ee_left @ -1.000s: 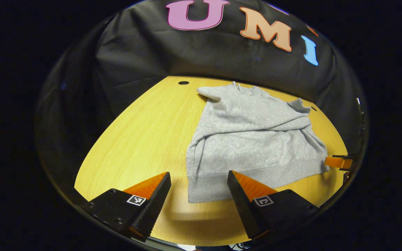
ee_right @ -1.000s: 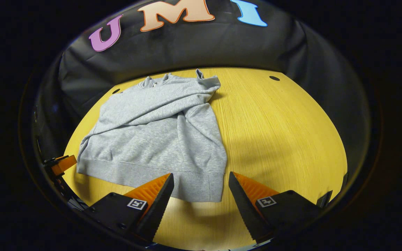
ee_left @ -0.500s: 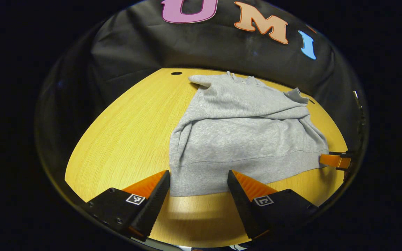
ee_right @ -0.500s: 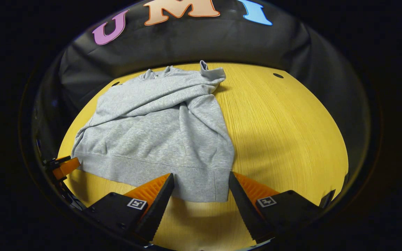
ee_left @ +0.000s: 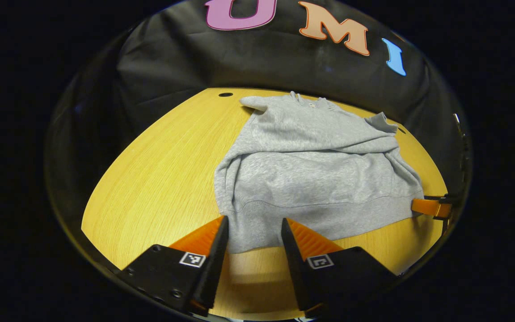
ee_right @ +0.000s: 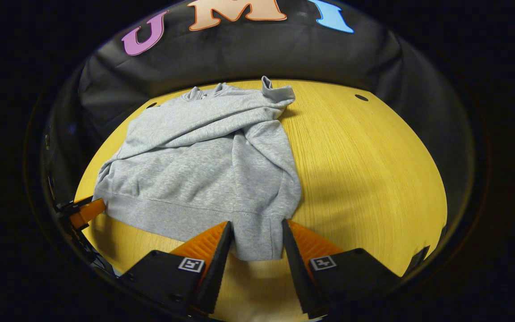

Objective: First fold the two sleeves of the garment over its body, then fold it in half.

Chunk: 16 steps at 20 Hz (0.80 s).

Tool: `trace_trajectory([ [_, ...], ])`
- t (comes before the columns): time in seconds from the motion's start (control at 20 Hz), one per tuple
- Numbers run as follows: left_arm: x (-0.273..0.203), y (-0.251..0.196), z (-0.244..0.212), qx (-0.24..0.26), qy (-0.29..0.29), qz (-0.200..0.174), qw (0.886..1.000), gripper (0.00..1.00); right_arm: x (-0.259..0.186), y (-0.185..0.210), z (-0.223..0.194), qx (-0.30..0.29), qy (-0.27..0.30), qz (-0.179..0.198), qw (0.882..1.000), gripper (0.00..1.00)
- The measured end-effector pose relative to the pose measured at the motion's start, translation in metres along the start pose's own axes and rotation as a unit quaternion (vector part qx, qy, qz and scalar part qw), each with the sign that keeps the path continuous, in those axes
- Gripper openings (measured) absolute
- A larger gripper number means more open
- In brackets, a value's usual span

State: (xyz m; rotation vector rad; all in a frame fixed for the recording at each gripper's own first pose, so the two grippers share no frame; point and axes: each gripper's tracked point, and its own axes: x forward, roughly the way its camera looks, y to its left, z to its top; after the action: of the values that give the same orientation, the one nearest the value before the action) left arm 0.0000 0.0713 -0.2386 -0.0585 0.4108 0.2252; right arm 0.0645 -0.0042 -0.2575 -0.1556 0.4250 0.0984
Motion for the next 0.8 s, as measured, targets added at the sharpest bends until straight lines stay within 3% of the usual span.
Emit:
trace_trajectory([
  [0.05,0.002,-0.004,0.001,-0.002,0.0,-0.006,1.0,0.64,0.001,0.003,0.001,0.0,0.002,0.005,1.0,0.6],
  [0.1,0.004,-0.007,0.003,-0.005,-0.001,-0.013,1.0,0.46,0.002,0.006,0.001,0.001,0.003,0.012,1.0,0.53],
  [0.2,0.005,-0.013,0.004,-0.017,-0.001,-0.022,1.0,0.25,0.003,0.012,0.001,0.011,0.006,0.02,1.0,0.31],
  [0.25,0.005,-0.015,0.006,-0.023,-0.001,-0.022,0.999,0.19,0.003,0.012,0.0,0.012,0.007,0.022,1.0,0.21],
  [0.3,0.007,-0.016,0.005,-0.024,0.001,-0.021,0.999,0.08,0.002,0.013,0.001,0.015,0.006,0.026,1.0,0.18],
  [0.35,0.006,-0.016,0.005,-0.02,0.002,-0.021,1.0,0.06,0.004,0.013,0.0,0.018,0.006,0.027,0.999,0.13],
  [0.6,0.006,-0.017,0.007,0.011,0.002,-0.008,1.0,0.0,0.002,0.015,0.002,0.012,0.005,0.026,1.0,0.08],
  [0.8,-0.001,-0.017,0.024,-0.019,0.0,-0.013,1.0,0.0,-0.012,0.02,0.023,0.023,-0.014,0.035,0.999,0.08],
])
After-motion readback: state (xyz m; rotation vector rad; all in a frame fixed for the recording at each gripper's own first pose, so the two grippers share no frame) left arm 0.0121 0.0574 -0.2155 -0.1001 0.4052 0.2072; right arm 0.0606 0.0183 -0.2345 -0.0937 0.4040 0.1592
